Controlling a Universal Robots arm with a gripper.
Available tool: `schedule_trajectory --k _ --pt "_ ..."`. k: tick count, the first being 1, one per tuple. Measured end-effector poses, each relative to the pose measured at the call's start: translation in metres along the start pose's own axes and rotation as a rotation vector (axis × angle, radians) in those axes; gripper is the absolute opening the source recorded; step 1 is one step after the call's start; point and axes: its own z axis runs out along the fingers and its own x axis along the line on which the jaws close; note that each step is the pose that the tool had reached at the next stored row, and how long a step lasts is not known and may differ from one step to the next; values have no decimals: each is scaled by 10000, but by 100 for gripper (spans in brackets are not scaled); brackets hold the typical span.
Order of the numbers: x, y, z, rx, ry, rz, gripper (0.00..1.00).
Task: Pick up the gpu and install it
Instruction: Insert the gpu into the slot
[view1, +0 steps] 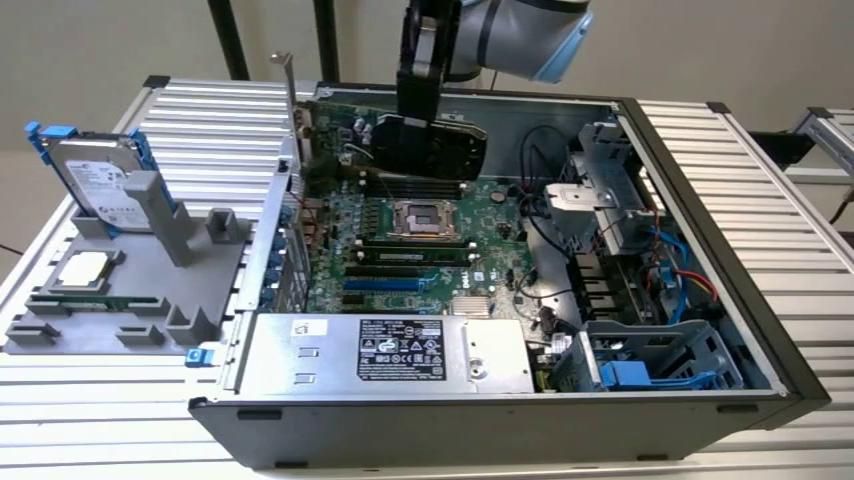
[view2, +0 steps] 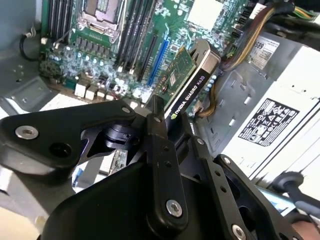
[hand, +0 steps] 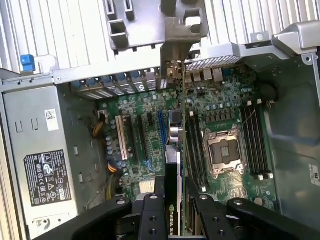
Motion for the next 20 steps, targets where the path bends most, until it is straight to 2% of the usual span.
schedule_trajectory --k 11,20 --pt "-1 -4 -2 -31 72 -1255 0" --pt "-1 -4 -3 -34 80 -1364 0"
